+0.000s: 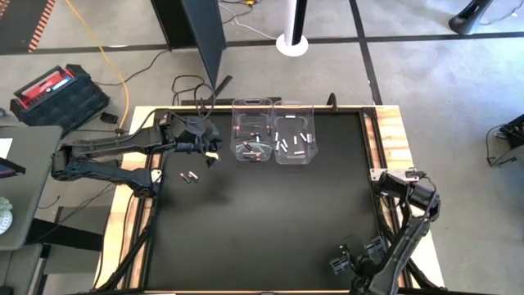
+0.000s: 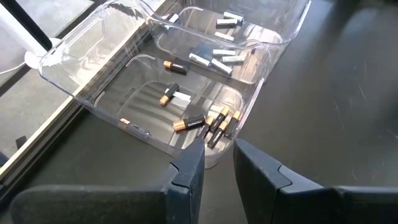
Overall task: Sort batteries
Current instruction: Put the white battery into the right transparent bin
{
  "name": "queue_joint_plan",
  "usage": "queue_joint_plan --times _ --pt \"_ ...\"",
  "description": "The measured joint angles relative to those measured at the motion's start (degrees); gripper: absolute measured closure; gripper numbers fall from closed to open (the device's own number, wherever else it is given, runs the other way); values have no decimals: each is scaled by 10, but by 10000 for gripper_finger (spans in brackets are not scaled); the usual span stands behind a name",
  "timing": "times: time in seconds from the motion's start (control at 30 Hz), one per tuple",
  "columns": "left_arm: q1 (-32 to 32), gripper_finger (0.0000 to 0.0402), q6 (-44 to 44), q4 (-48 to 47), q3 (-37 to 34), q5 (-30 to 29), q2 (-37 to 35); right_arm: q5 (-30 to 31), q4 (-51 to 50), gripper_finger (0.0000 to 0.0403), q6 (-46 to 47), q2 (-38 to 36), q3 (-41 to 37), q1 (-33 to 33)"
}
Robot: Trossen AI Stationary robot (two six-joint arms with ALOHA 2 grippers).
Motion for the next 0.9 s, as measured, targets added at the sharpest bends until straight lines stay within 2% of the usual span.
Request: queue_joint_plan --times 0.3,0.53,0.73,0.9 --pt "0 319 -1 0 0 0 0 70 -33 386 -27 -103 1 -28" --pt "0 319 -9 0 0 0 0 79 -37 386 -78 -189 1 -87" --pt "0 319 6 -1 0 0 0 105 -31 386 -164 -239 1 -176" --pt "1 319 61 -7 0 0 0 123 27 386 -303 -265 1 -295"
